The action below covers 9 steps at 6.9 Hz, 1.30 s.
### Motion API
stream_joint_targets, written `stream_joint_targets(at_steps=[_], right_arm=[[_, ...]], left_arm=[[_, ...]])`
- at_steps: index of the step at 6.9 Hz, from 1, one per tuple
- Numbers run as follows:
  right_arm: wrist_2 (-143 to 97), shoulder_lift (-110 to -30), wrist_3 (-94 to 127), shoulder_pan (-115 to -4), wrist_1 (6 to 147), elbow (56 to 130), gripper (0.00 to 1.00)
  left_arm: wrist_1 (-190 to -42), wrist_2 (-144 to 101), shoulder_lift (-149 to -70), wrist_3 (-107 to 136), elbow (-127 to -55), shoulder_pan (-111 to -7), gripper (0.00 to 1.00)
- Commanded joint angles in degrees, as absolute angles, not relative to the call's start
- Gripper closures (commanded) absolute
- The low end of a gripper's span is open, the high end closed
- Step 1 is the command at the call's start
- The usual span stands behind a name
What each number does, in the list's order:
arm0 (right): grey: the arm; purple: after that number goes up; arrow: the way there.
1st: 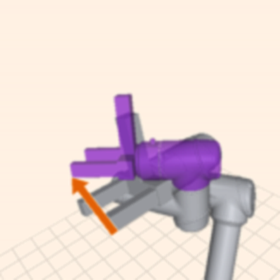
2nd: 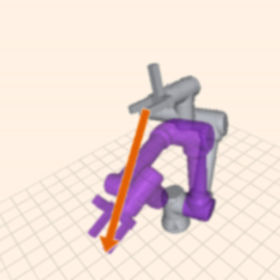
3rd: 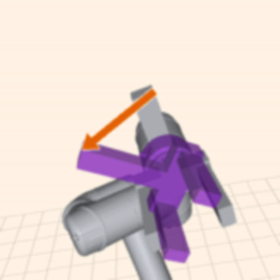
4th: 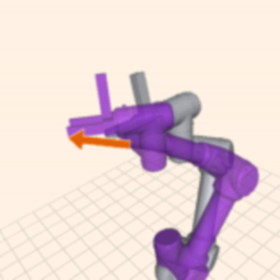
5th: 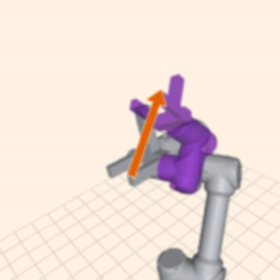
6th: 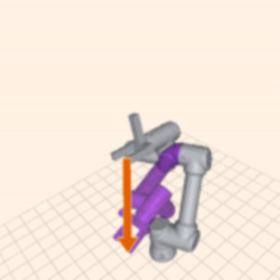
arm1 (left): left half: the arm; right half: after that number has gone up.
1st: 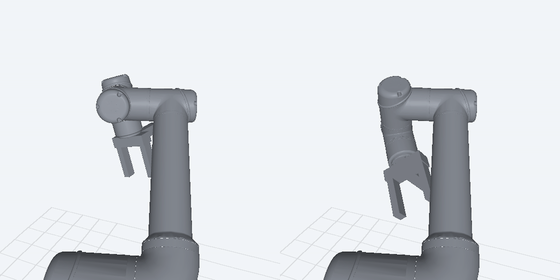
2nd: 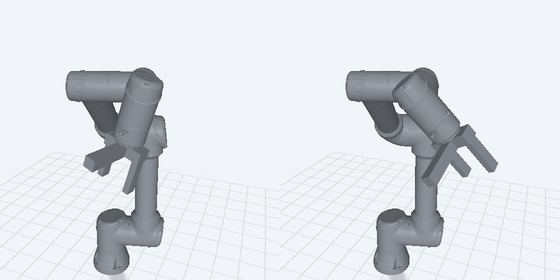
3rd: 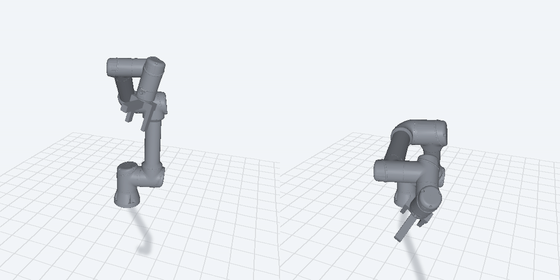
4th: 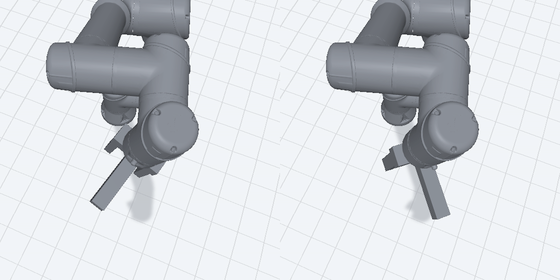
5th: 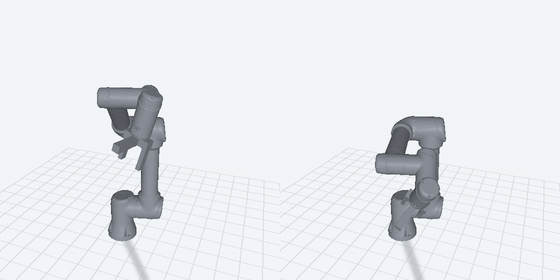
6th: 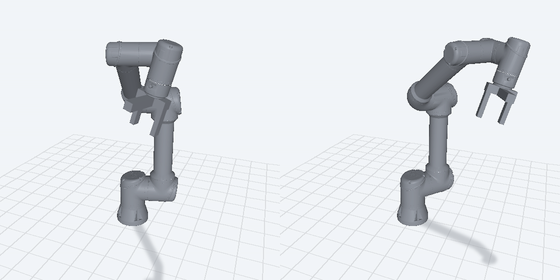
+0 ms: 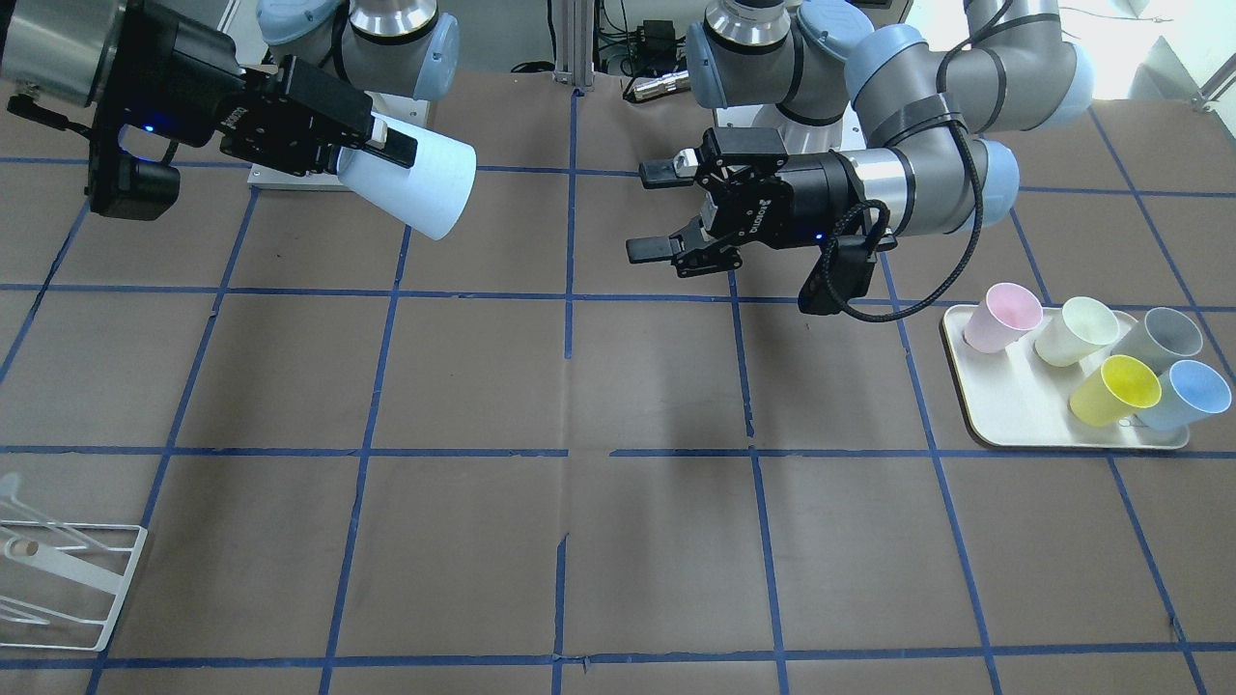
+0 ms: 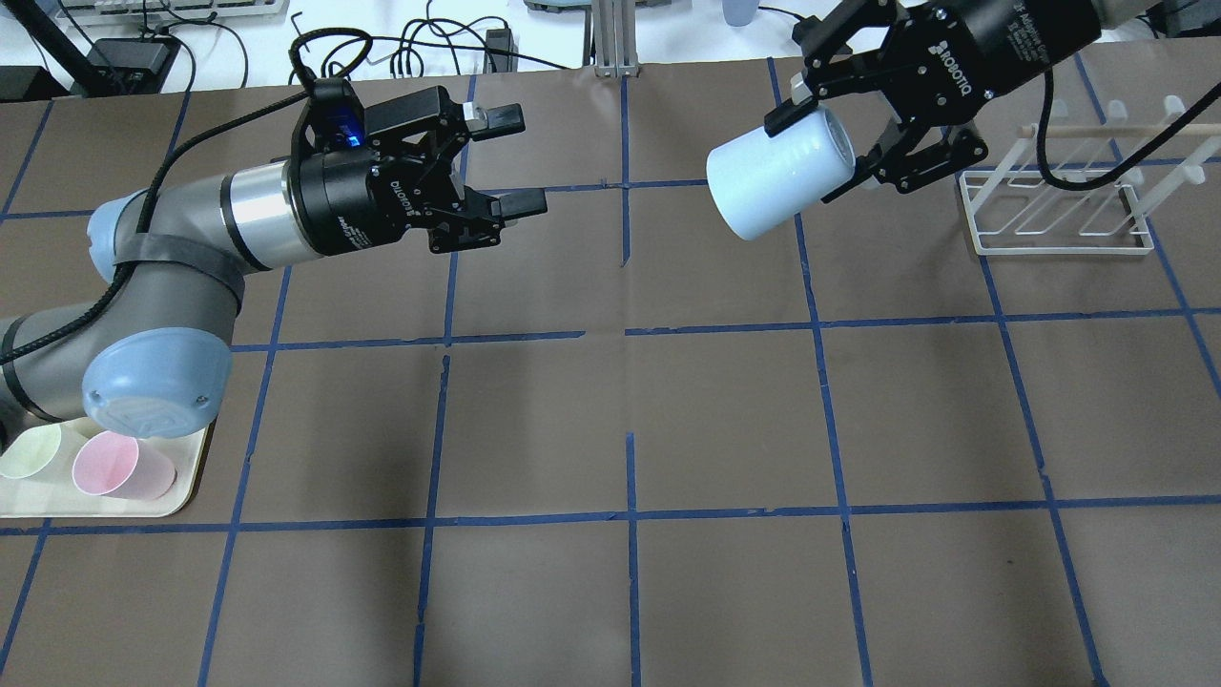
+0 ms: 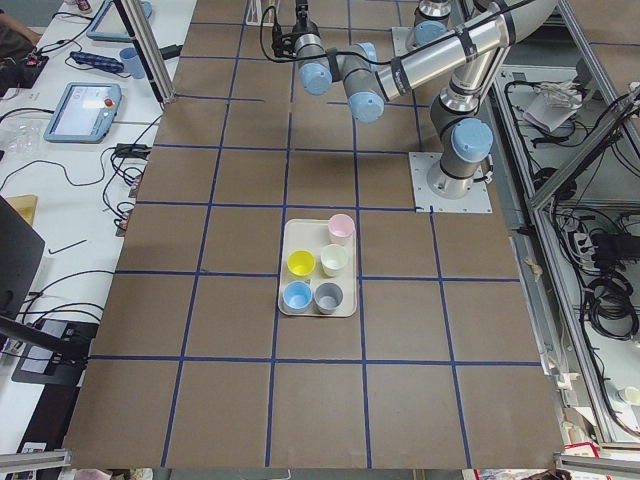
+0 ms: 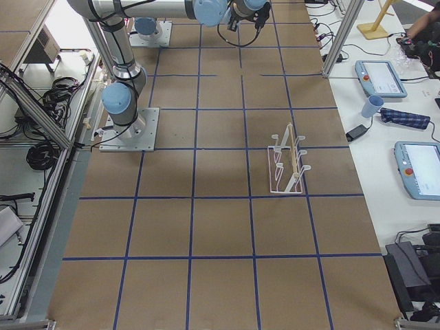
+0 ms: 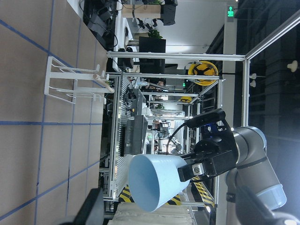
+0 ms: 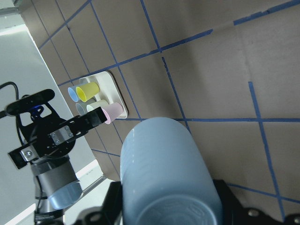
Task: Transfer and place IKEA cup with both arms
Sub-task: 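Carry the cup toward the center while the left gripper reaches toward it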
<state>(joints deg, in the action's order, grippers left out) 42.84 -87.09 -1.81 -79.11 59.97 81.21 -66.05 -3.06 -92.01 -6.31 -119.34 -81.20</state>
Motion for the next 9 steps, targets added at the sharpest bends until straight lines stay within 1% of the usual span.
stream_joint_targets(at_steps=[1, 2, 4, 7, 9], right_arm=[[38.85, -87.8, 9.01, -79.19, 59.41, 81.12, 0.62], [37.37, -87.98, 16.1, -79.19, 59.07, 80.86, 0.64], [35.87, -88.07, 23.61, -79.36, 59.33, 80.42, 0.63], [31.12, -87.63, 24.17, -80.06, 62.39, 80.95, 0.63], [31.29, -86.32, 23.99, -81.82, 64.94, 81.04, 0.63]], left_arm=[[-60.75, -10.85, -95.43, -7.55, -120.49, -84.54, 0.0], [-60.21, -12.9, -96.75, -8.34, -120.67, -85.25, 0.0], [-59.59, -14.92, -101.05, -10.19, -120.76, -86.74, 0.0], [-59.15, -18.28, -104.23, -13.97, -119.54, -90.7, 0.0], [-59.24, -18.37, -104.76, -13.89, -115.86, -91.93, 0.0]])
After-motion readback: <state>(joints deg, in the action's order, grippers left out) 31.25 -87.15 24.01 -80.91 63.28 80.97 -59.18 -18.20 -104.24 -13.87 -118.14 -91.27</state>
